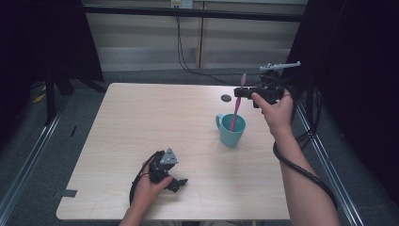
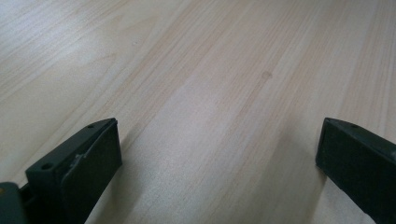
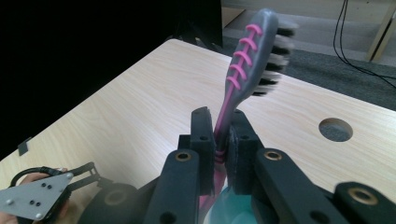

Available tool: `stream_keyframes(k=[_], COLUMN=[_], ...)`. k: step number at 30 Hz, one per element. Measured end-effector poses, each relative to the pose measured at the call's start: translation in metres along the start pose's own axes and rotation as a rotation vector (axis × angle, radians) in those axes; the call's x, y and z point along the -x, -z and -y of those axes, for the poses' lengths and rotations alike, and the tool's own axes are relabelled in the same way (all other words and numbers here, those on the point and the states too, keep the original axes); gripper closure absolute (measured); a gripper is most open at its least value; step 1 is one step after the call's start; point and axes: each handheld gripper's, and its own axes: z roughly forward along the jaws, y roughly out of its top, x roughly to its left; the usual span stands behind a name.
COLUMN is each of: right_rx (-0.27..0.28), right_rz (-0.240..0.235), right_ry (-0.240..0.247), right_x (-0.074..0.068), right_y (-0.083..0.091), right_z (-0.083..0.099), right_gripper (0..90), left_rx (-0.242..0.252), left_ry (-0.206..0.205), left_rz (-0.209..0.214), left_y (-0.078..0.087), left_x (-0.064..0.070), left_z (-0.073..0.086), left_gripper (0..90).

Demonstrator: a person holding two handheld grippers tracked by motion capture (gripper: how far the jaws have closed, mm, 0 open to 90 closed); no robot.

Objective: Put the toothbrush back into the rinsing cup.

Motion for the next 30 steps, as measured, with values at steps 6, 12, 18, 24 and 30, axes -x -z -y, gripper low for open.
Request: stream_keyframes(k=[6,12,18,24,30], right_rx=[-0.001,0.005,-0.001,0.001,-0.001], right_rz=[0.021,0.037,0.055,0.073,0.08], right_ry=[-0.006,-0.016,-0.021,-0.018,-0.022], right_x=[0.007,0.012,0.017,0.021,0.024], right_y=[-0.002,-0.004,-0.009,-0.013,-0.017], right_z=[0.002,0.005,0.006,0.005,0.006], right_gripper=[83.3,83.3,83.3,83.3,83.3], left_rx=[0.001,0.001,0.007,0.007,0.005], left_ry=[-0.002,-0.002,0.005,0.005,0.007], left_rz=[0.002,0.002,0.002,0.002,0.001], left_y=[0.0,0.0,0.0,0.0,0.0], left_x=[0.0,0.0,0.0,0.0,0.0], left_z=[0.0,0.0,0.0,0.0,0.0], left_gripper=[0.0,0.0,0.0,0.0,0.0])
